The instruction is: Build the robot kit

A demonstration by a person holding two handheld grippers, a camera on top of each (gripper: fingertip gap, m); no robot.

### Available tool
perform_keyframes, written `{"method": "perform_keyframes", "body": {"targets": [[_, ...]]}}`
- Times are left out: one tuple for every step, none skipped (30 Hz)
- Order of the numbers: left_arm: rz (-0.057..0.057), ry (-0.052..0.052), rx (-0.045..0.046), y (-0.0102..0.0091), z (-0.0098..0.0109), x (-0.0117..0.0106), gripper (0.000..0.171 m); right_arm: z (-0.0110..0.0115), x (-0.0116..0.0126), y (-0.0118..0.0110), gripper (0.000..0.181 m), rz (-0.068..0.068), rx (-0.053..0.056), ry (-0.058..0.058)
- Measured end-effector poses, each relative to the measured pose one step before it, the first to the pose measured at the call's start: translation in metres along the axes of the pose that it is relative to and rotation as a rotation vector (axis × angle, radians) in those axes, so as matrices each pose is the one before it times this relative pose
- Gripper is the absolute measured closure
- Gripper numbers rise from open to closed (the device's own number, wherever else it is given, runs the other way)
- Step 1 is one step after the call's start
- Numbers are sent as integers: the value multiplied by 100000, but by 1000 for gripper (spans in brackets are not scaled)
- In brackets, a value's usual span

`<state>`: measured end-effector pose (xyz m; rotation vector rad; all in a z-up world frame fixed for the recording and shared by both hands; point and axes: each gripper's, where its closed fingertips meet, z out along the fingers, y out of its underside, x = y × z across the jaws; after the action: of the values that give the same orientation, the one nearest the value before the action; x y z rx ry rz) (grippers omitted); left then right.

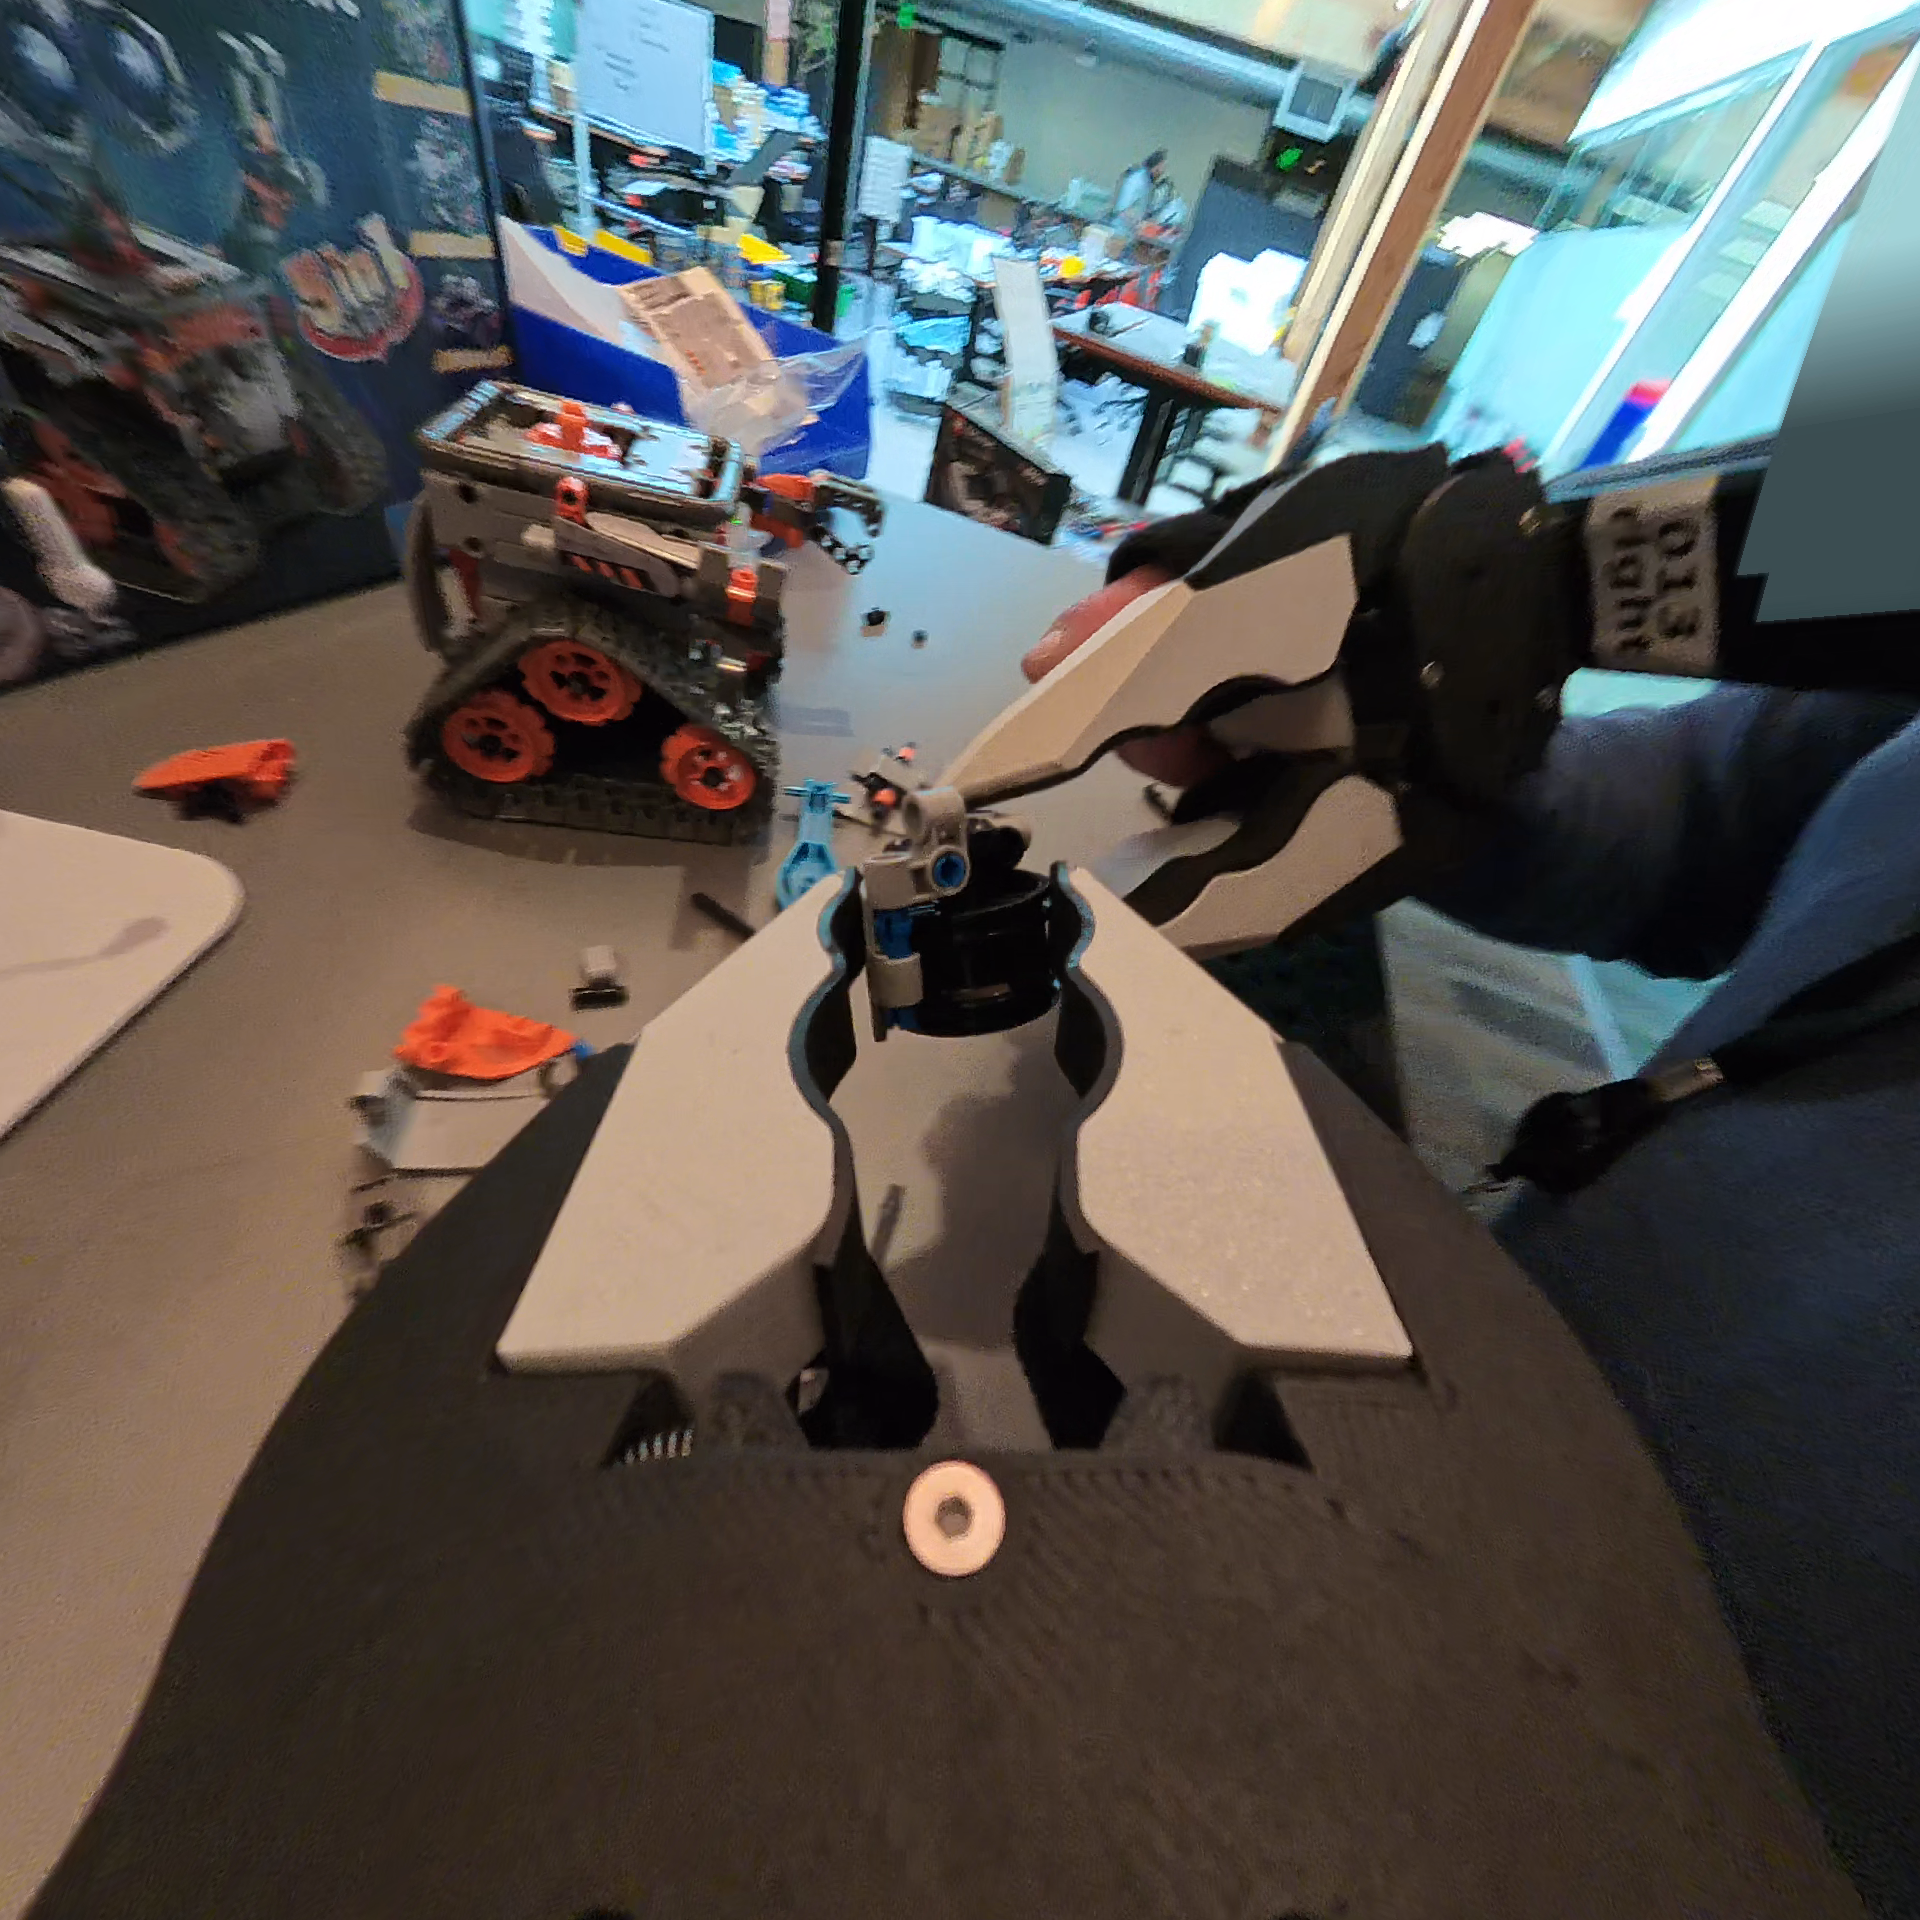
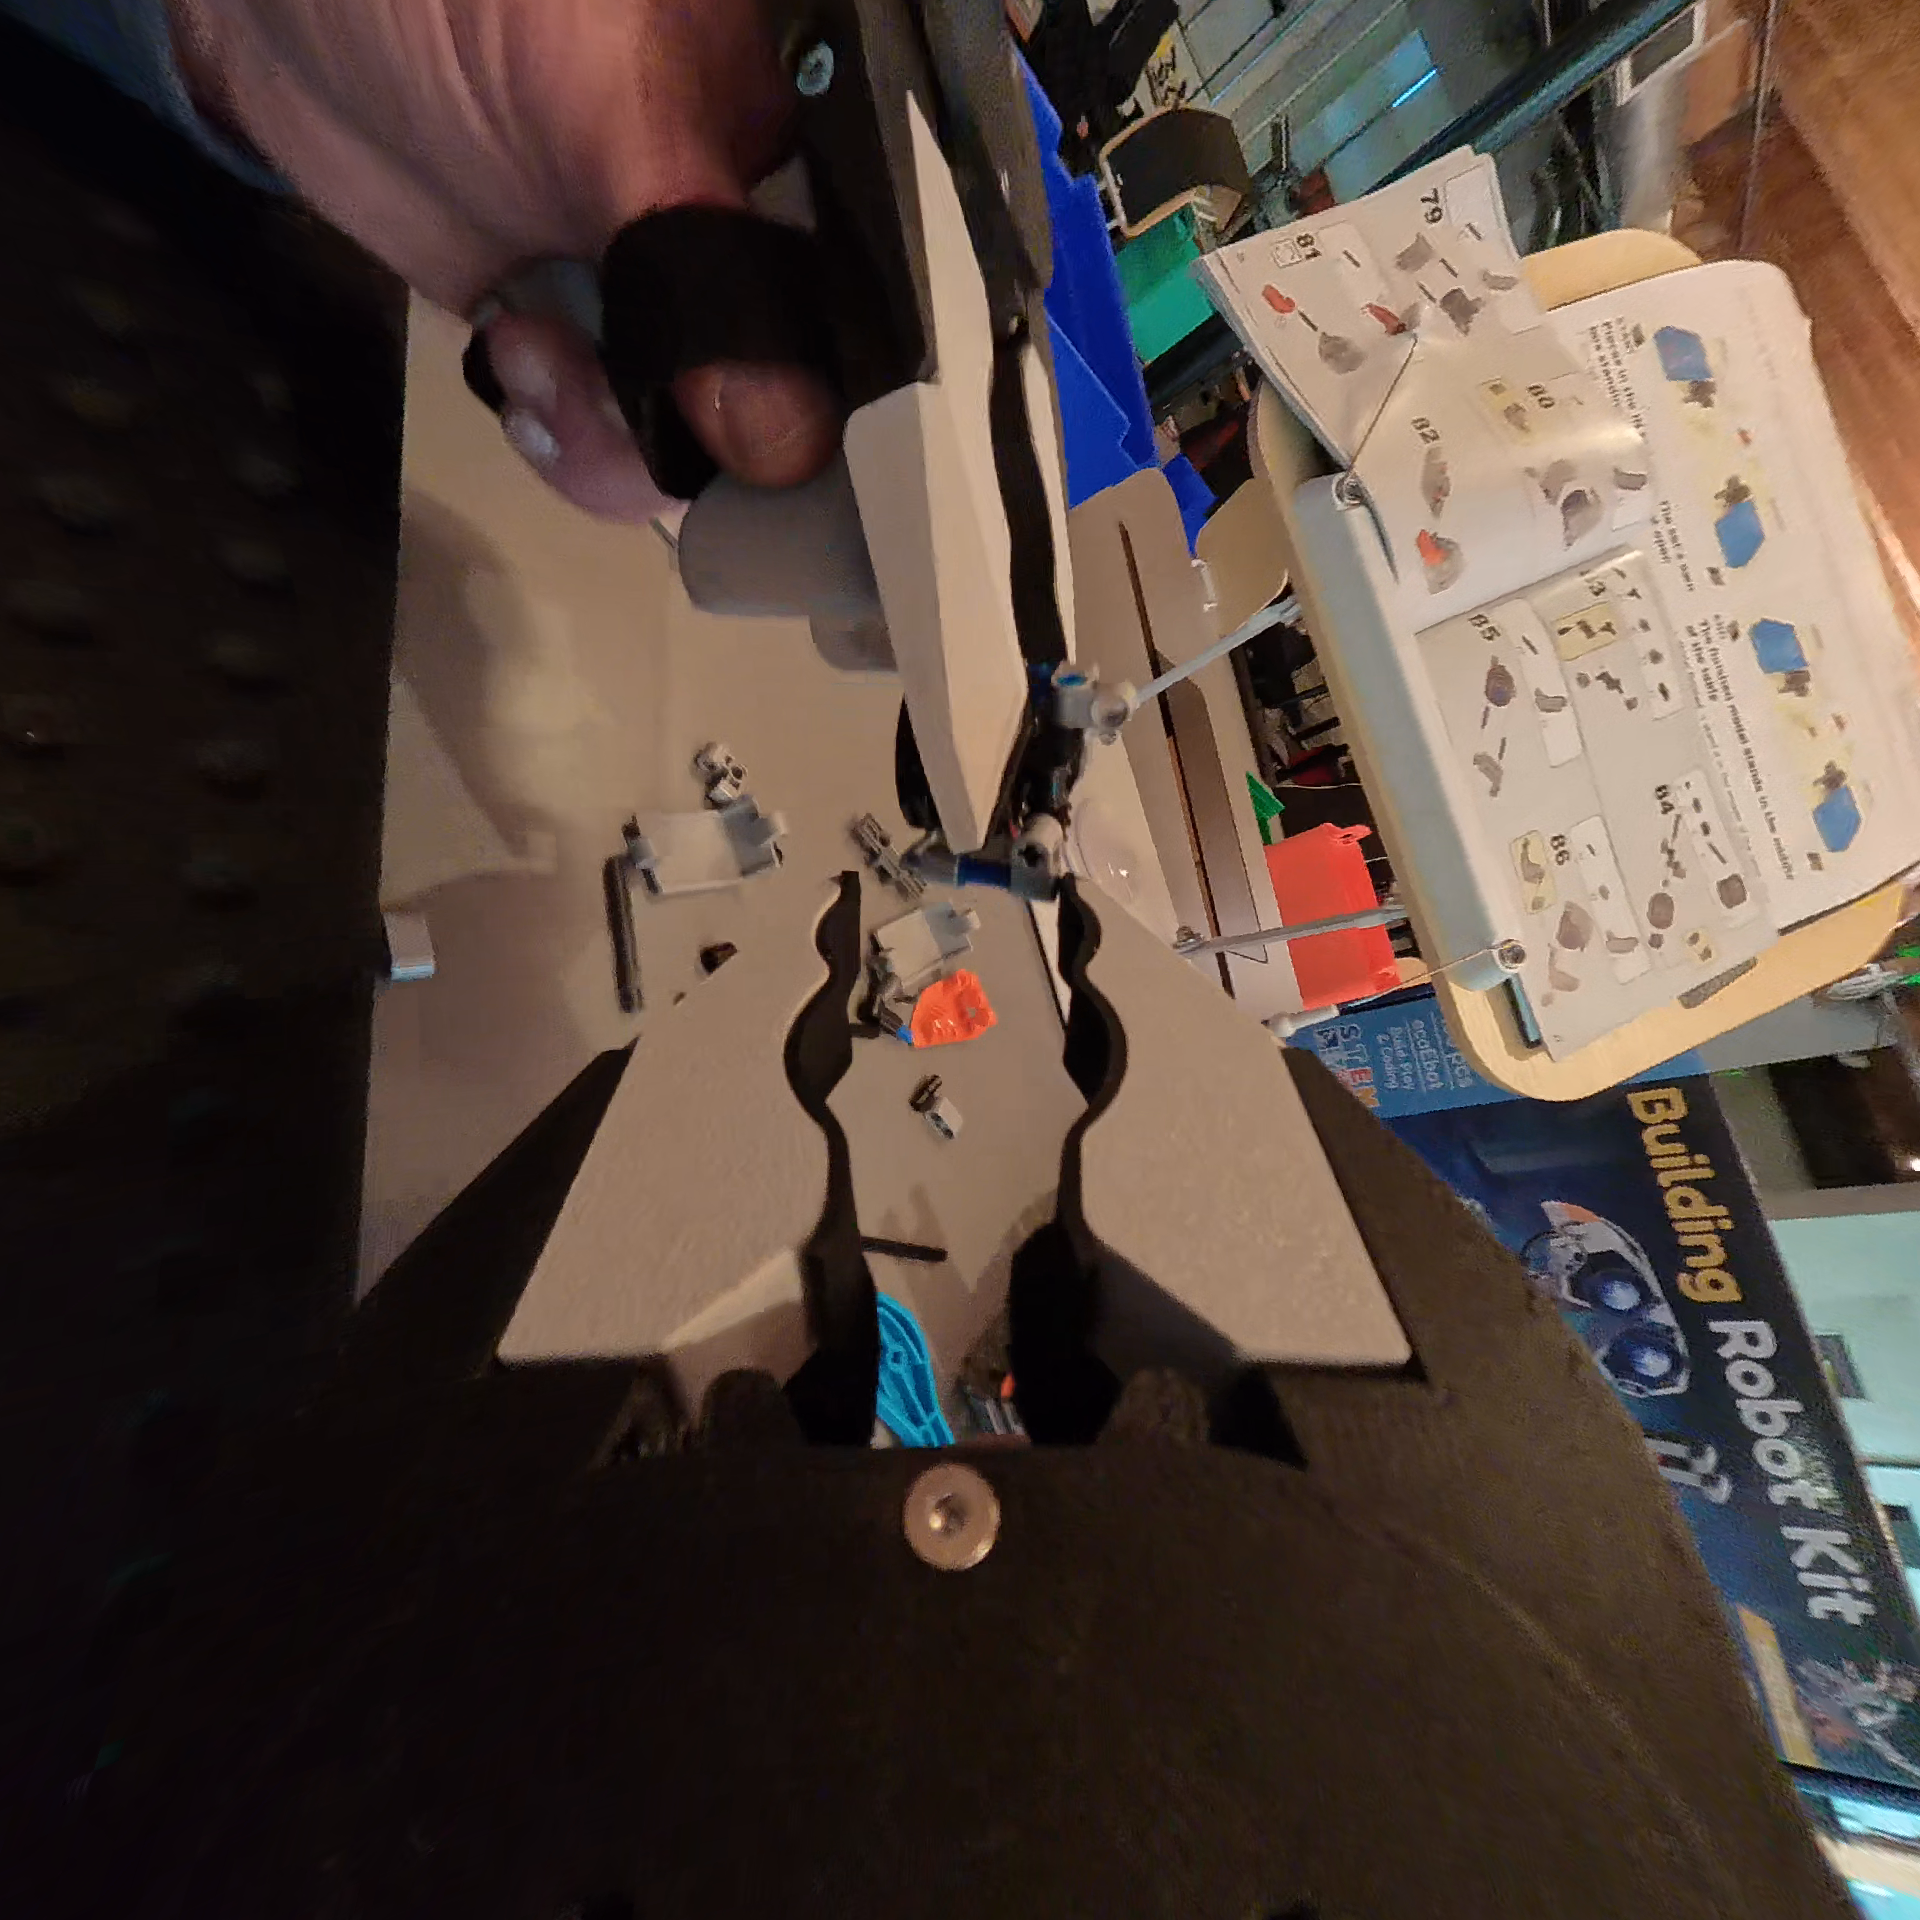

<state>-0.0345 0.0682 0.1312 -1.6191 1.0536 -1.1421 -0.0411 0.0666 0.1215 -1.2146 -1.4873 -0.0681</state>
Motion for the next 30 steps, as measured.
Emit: {"method": "perform_keyframes", "body": {"targets": [[4909,-4431,-1635,90,-176,-382,139,-99,89,63,148,811,1045,-1028],[4764,-3668,-1639,62,-194,-294,139,-161,-28,-186,149,6147,3428,-3646],[4949,-4271,-1211,-26,-205,-351,139,-216,30,-266,149,8937,4215,-4286],[4919,-4270,-1723,14,-139,-335,140,-211,262,-223,150,8993,3930,-2822],[5156,-2640,-2288,99,-24,-49,139,-146,310,-103,149,9198,3071,-2544],[6364,-3310,-1819,4,17,-20,139,-62,162,-31,149,9674,2043,-3841],[6847,-2984,-1392,-91,79,104,139,-72,207,-140,148,8831,2590,-3151],[6690,-1269,-1564,-87,153,369,139,-75,82,-222,145,7821,3266,-3457],[7010,-2384,-1244,-173,149,199,139,-9,-359,-68,145,7349,1723,-6089],[6968,-4634,-1240,-175,105,-171,139,5,-316,112,148,5873,340,-5333],[5489,-1780,-1593,-71,171,56,139,-92,130,-15,149,3039,1213,-1453],[3129,630,-1417,10,260,231,139,-148,329,-126,150,1522,1943,492],[2288,-822,-19,-128,222,38,139,-64,297,21,149,2183,377,140],[1414,-728,1252,-279,157,67,139,31,118,107,144,2206,-535,-751],[-205,-504,-259,-76,227,31,139,46,-12,147,142,1230,-812,-868],[992,-1584,-1827,179,262,-129,139,1,119,144,143,298,-797,551],[2408,-1357,-952,59,191,-34,139,-63,136,117,143,-1050,-785,1237],[1963,-279,-1198,34,167,61,139,-75,-25,152,146,-1556,-763,441],[1621,103,-1593,120,191,36,139,-42,114,207,146,8,-946,732],[1736,-475,-1297,98,196,-28,139,-45,434,235,140,1826,-1236,2065],[1330,-775,47,-51,140,-51,139,-90,372,105,136,1581,-376,1562],[-336,308,616,-108,129,41,139,-134,180,46,134,838,267,389],[-1330,508,432,-62,126,9,139,-201,380,9,131,652,405,1794],[-225,-51,589,-111,108,19,139,-242,393,-126,128,7,1246,2302],[449,1275,437,-120,145,285,139,-174,-70,-121,128,844,1082,-660],[369,1386,91,-74,241,336,139,-45,-408,-48,128,3325,813,-3714],[443,773,299,-67,253,268,139,38,-398,99,128,4034,295,-4245],[1127,566,91,-27,264,262,139,58,-282,298,129,2982,-596,-3567],[841,733,-429,24,254,260,139,39,-56,386,133,2199,-1125,-2111],[64,673,390,-137,191,200,139,26,92,333,136,1875,-759,-807]]}}
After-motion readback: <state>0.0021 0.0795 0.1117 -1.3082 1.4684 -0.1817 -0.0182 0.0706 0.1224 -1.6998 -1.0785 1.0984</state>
